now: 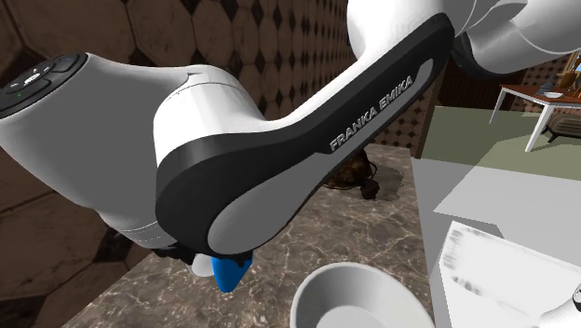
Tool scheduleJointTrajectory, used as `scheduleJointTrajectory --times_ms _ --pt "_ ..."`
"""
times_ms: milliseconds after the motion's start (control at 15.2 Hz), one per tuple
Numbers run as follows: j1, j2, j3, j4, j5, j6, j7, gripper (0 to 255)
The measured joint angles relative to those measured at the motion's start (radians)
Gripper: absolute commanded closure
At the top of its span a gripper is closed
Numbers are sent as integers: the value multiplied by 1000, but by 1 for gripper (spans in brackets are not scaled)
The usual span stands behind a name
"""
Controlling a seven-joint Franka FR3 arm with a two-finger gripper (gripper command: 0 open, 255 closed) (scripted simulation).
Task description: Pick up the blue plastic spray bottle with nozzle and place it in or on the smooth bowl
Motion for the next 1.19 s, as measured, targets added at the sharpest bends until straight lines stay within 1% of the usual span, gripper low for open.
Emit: scheduleJointTrajectory --times_ms 198,264,924,1188 --pt "0 1 0 0 0 1 0 0" --pt "0 1 0 0 0 1 0 255" --pt "0 0 0 1 -1 1 0 255" --pt "-7 -23 11 2 14 -19 -13 255"
